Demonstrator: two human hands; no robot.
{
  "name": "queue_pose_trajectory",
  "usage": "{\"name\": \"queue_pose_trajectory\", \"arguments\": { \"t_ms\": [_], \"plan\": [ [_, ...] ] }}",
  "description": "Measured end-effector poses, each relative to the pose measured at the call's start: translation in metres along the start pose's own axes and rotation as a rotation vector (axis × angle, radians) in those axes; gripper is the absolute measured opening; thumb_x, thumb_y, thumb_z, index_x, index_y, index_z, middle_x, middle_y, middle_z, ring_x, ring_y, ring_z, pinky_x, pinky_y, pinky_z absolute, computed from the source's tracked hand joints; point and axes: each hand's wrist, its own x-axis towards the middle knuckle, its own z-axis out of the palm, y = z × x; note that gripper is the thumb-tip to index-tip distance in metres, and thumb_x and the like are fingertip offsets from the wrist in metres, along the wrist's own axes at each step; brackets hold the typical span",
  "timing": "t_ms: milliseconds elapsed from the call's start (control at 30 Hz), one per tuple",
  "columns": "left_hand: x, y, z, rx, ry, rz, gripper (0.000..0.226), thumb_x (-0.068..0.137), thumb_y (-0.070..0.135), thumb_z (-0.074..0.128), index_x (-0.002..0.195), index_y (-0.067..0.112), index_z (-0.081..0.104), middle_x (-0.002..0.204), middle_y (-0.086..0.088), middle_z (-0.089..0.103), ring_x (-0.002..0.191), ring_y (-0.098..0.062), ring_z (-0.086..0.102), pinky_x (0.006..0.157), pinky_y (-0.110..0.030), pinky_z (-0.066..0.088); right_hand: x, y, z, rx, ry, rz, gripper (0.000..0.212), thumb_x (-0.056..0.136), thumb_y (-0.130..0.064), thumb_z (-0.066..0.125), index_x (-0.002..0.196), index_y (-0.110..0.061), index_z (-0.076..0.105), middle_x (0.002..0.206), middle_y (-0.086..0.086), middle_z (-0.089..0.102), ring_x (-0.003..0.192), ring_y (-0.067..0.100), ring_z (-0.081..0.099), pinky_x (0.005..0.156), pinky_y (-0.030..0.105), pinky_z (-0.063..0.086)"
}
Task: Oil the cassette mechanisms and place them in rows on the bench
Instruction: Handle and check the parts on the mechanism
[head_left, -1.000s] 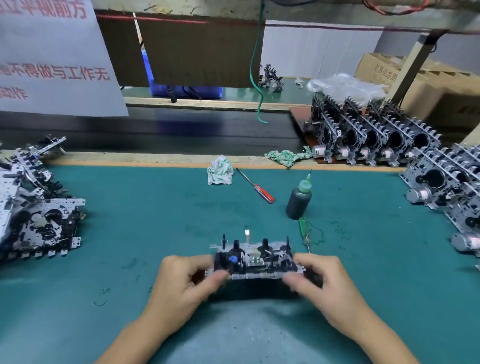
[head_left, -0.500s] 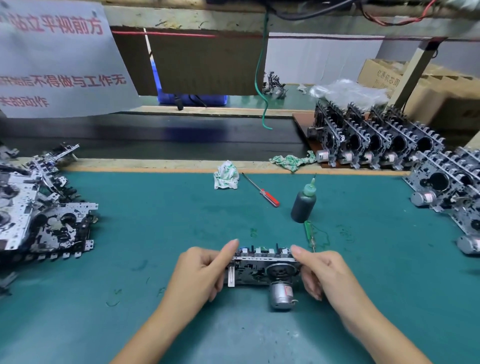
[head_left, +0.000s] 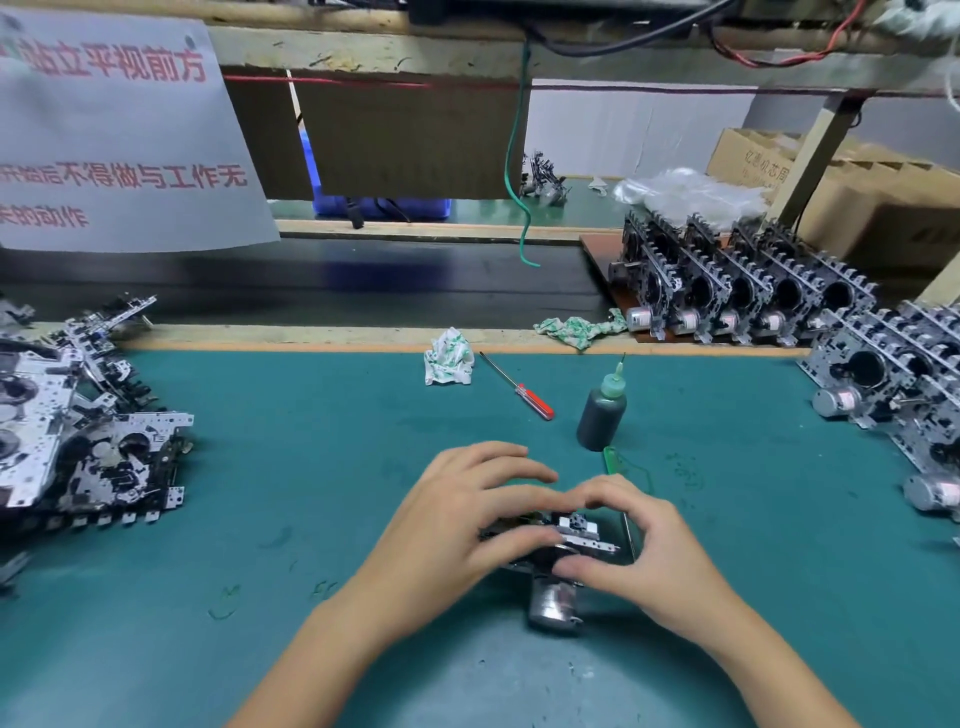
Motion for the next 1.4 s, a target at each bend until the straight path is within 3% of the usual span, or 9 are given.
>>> {"name": "queue_pose_trajectory", "arguments": {
  "t_ms": [233,333,667,767,833,900,967,1233,1400],
  "plan": [
    [-0.002,-0.002,0.01,-0.033,0.125,0.002,0.025,0.091,0.042,0.052,0.097,0.031,0.074,0.098,0.022,0.067,0.108,-0.002,0.055,0.09,-0.033,0.042,-0.004,0.005,0.006,-0.021,0.064,0.022,0.031,0.054,-0.049,0.075,0.083,-0.038,0.071,0.092,-0.019,0.063,0.095,0.008,0.058,0.085,0.014,0.04],
    [-0.002,-0.002,0.012,-0.008,0.156,0.013,0.026,0.09,0.04,0.052,0.095,0.029,0.075,0.098,0.022,0.068,0.109,-0.006,0.055,0.089,-0.035,0.044,-0.004,0.007,0.007,0.023,0.083,0.048,0.04,0.052,-0.041,0.081,0.091,-0.042,0.069,0.094,-0.014,0.063,0.093,0.008,0.06,0.085,0.014,0.041],
    [0.0,-0.001,0.012,-0.053,0.143,0.01,0.029,0.089,0.041,0.051,0.09,0.029,0.077,0.104,0.019,0.069,0.118,-0.007,0.05,0.092,-0.04,0.048,-0.005,0.006,0.002,0.058,0.003,0.056,0.037,0.056,-0.034,0.082,0.091,-0.04,0.071,0.096,-0.014,0.065,0.094,0.008,0.062,0.087,0.017,0.042],
    [-0.001,-0.001,0.012,-0.066,0.146,0.004,0.027,0.09,0.041,0.051,0.093,0.032,0.076,0.106,0.021,0.067,0.12,-0.007,0.049,0.093,-0.038,0.047,-0.011,0.003,-0.007,-0.161,-0.05,-0.001,0.041,0.062,-0.052,0.073,0.102,-0.047,0.064,0.107,-0.027,0.061,0.106,0.001,0.055,0.091,0.013,0.038],
    [-0.001,-0.002,0.012,-0.063,0.141,0.0,0.027,0.09,0.042,0.05,0.095,0.033,0.075,0.106,0.022,0.067,0.12,-0.005,0.048,0.094,-0.037,0.046,-0.017,0.006,-0.014,-0.429,0.051,-0.071,0.047,0.067,-0.063,0.063,0.11,-0.045,0.062,0.104,-0.029,0.062,0.103,-0.002,0.053,0.089,0.016,0.038],
    [-0.001,-0.001,0.012,-0.06,0.137,-0.003,0.027,0.091,0.042,0.05,0.098,0.036,0.074,0.105,0.022,0.067,0.12,-0.004,0.048,0.094,-0.035,0.046,-0.022,0.01,-0.013,-0.633,0.166,-0.17,0.041,0.071,-0.064,0.057,0.092,-0.031,0.071,0.087,-0.02,0.064,0.087,0.003,0.052,0.077,0.019,0.04],
    [-0.002,-0.001,0.012,-0.061,0.139,-0.004,0.026,0.091,0.042,0.05,0.098,0.036,0.074,0.104,0.022,0.067,0.118,-0.004,0.049,0.094,-0.035,0.045,-0.026,0.015,-0.008,-0.748,0.21,-0.258,0.041,0.074,-0.06,0.056,0.066,-0.021,0.066,0.067,-0.01,0.058,0.071,0.006,0.045,0.064,0.018,0.035],
    [-0.001,-0.001,0.011,-0.064,0.124,-0.01,0.026,0.091,0.042,0.05,0.098,0.035,0.074,0.103,0.023,0.067,0.114,-0.003,0.05,0.093,-0.03,0.043,-0.028,0.016,-0.009,-0.824,0.208,-0.31,0.041,0.073,-0.06,0.054,0.065,-0.022,0.066,0.064,-0.012,0.057,0.071,0.006,0.043,0.064,0.018,0.034],
    [-0.002,-0.002,0.001,-0.14,0.112,-0.008,0.028,0.086,0.043,0.056,0.105,0.03,0.072,0.11,0.021,0.064,0.111,0.004,0.052,0.097,-0.027,0.036,-0.016,-0.013,-0.016,-0.657,0.258,-0.297,0.035,0.08,-0.058,0.052,0.08,-0.024,0.059,0.067,-0.017,0.046,0.065,0.0,0.04,0.059,0.025,0.038]
  ]
}}
